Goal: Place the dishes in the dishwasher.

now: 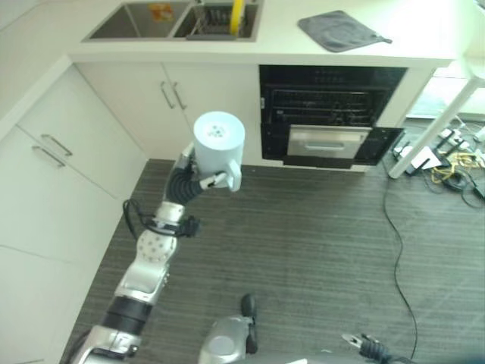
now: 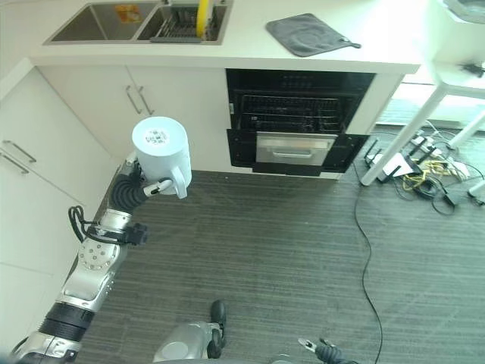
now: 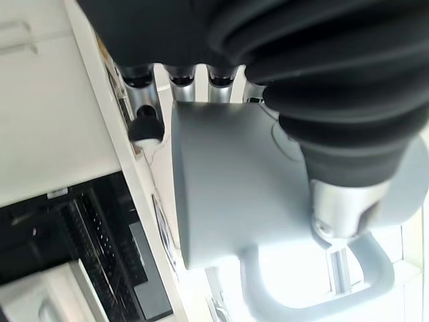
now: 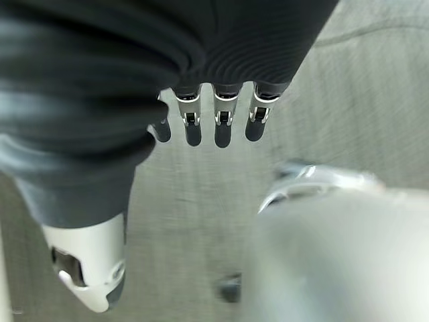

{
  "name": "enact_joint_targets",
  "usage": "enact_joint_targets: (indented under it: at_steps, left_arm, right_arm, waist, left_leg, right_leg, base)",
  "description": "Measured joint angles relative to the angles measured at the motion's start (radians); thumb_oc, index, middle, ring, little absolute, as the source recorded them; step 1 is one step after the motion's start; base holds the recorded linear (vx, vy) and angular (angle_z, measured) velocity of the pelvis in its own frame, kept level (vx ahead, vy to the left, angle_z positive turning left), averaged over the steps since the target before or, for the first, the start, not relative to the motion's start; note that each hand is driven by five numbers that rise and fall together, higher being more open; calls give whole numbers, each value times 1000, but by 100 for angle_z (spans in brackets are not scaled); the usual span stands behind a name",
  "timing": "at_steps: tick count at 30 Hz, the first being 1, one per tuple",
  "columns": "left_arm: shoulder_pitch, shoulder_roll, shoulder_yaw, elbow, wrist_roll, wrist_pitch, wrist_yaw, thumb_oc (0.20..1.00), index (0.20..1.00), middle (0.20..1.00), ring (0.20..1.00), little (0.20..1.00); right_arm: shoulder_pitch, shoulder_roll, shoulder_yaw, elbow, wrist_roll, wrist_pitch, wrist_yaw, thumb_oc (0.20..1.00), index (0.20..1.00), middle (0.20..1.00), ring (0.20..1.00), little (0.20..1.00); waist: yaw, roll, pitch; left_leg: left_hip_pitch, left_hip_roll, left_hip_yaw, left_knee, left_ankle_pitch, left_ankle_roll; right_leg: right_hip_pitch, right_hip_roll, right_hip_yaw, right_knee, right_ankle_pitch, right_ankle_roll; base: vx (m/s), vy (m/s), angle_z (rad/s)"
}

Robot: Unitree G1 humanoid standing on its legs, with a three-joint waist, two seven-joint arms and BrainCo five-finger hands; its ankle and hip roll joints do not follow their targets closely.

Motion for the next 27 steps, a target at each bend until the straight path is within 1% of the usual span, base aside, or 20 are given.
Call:
enact_joint_targets:
  at_steps: [1,2,3,4,5,6,7,8,9,10,13,14,15,16,17,18,20,23,25,27]
  left_arm:
    - [-1,-1,-5,-16,0,-2,-3,200,200,200,200,200]
    - [-5,-6,-16,-32,0,-5,1,200,200,200,200,200]
    - [-13,0,-35,-38,2,-4,1,200,200,200,200,200]
    - [-20,3,-43,-38,16,-4,2,200,200,200,200,200]
    - [-39,2,-64,-30,18,0,13,200,200,200,200,200]
    - [-51,3,-80,-17,23,8,17,200,200,200,200,200]
    - [-67,2,-85,-4,35,15,18,200,200,200,200,200]
    - [-78,4,-85,-2,45,19,30,200,200,200,200,200]
    - [-94,4,-87,-2,49,21,39,200,200,200,200,200]
    - [-107,16,-86,-3,48,22,54,200,200,200,200,200]
    - [-100,38,-81,-4,47,28,59,200,200,200,200,200]
    - [-93,37,-81,-4,47,32,58,200,200,200,200,200]
    - [-52,31,-77,-9,46,34,54,200,200,200,200,200]
    - [-39,25,-77,-9,46,36,51,200,200,200,200,200]
    - [-24,18,-77,-10,44,36,42,200,200,200,200,200]
    - [-14,11,-77,-10,44,37,33,200,200,200,200,200]
    - [-4,10,-76,-29,38,37,24,200,200,200,200,200]
    - [2,10,-74,-54,35,36,24,200,200,200,200,200]
    - [34,12,-64,-82,34,36,32,200,200,200,200,200]
    - [38,12,-61,-85,34,36,40,200,200,200,200,200]
  right_arm:
    - [8,0,2,-2,7,-4,-2,1000,1000,1000,1000,1000]
    - [8,-5,13,-2,7,-16,-8,1000,1000,1000,1000,1000]
    - [4,-3,16,-10,6,-20,-11,1000,1000,1000,1000,1000]
    - [0,-4,22,-16,7,-26,-12,1000,1000,1000,1000,1000]
    - [-18,-12,26,-29,9,-38,-13,1000,1000,1000,1000,1000]
    - [-26,-22,40,-30,10,-39,-15,1000,1000,1000,1000,1000]
    - [-27,-35,51,-31,23,-39,-16,1000,1000,1000,1000,1000]
    - [-30,-44,56,-32,39,-39,-20,1000,1000,1000,1000,1000]
    - [-29,-51,59,-30,47,-40,-23,1000,1000,1000,1000,1000]
    - [-24,-53,57,-27,47,-39,-23,1000,1000,1000,1000,1000]
    - [-22,-49,41,-10,47,-39,-26,1000,1000,1000,1000,1000]
    - [-21,-43,41,2,47,-38,-29,1000,1000,1000,1000,1000]
    - [-23,-32,27,12,47,-38,-34,1000,1000,1000,1000,1000]
    - [-27,-34,24,11,47,-39,-35,1000,1000,1000,1000,1000]
    - [-31,-34,14,9,47,-40,-38,1000,1000,1000,1000,1000]
    - [-33,-32,2,5,47,-40,-40,1000,1000,1000,1000,1000]
    - [-34,-39,4,0,47,-40,-46,1000,1000,1000,1000,1000]
    - [-33,-47,3,3,46,-38,-56,1000,1000,1000,1000,1000]
    - [-24,-50,4,2,44,-36,-56,1000,1000,1000,1000,1000]
    - [-28,-63,12,2,35,-22,-54,1000,1000,1000,1000,1000]
  waist:
    - [-3,-4,1]
    - [-4,-3,1]
    - [-2,4,-1]
    - [-5,11,0]
    - [-28,39,13]
    - [-49,43,17]
    - [-59,36,19]
    - [-69,31,19]
    - [-76,27,19]
    - [-83,12,17]
    - [-84,-2,17]
    - [-82,-12,16]
    - [-73,-7,12]
    - [-72,8,10]
    - [-72,26,5]
    - [-71,36,4]
    - [-72,42,0]
    - [-75,43,-3]
    - [-69,40,-11]
    - [-69,42,-19]
  left_leg:
    - [34,-15,2,-19,-12,6]
    - [55,-30,1,-28,-27,21]
    - [71,-32,-3,-48,-29,29]
    - [74,-23,-18,-56,-31,35]
    - [93,18,-26,-87,-30,31]
    - [107,31,-25,-89,-27,27]
    - [125,29,-18,-89,-29,24]
    - [133,28,-18,-84,-31,19]
    - [145,24,-18,-87,-37,12]
    - [166,16,-21,-92,-52,-9]
    - [206,5,-36,-103,-78,-15]
    - [221,1,-47,-103,-82,-21]
    - [263,28,-75,-101,-126,-80]
    - [266,48,-76,-97,-134,-92]
    - [262,75,-77,-80,-140,-104]
    - [267,99,-75,-61,-143,-109]
    - [265,143,-75,-11,-143,-110]
    - [268,174,-80,33,-139,-115]
    - [264,183,-90,94,-139,-114]
    - [249,191,-127,161,-127,-130]
  right_leg:
    - [-30,-25,33,99,29,34]
    - [-90,-56,63,234,92,43]
    - [-178,-60,81,348,104,32]
    - [-231,-26,77,366,41,17]
    - [-321,92,52,261,-62,-46]
    - [-351,120,3,158,-67,-66]
    - [-382,121,-36,73,-59,-76]
    - [-409,117,-53,-11,-38,-73]
    - [-431,107,-54,-91,-8,-54]
    - [-457,88,-28,-181,63,-22]
    - [-436,61,0,-264,139,-13]
    - [-415,51,1,-267,154,-26]
    - [-336,64,-8,-303,242,-70]
    - [-329,86,-17,-302,243,-100]
    - [-323,106,-29,-292,223,-106]
    - [-311,130,-35,-287,205,-126]
    - [-288,166,-53,-262,160,-151]
    - [-296,187,-56,-201,89,-165]
    - [-297,202,-38,-162,47,-189]
    - [-302,214,-28,-120,3,-205]
  base:
    - [179,273,57]
    - [33,56,4]
    - [37,1,-2]
    - [70,-61,-8]
    - [131,-109,8]
    - [140,-130,9]
    - [145,-112,15]
    - [187,-113,16]
    - [316,-168,37]
    - [316,-169,40]
    - [193,-124,32]
    - [398,-346,47]
    - [370,-343,36]
    - [368,-371,26]
    - [198,-219,0]
    - [219,-248,-7]
    - [264,-291,-5]
    - [282,-316,-4]
    - [198,-267,-31]
    - [197,-364,-38]
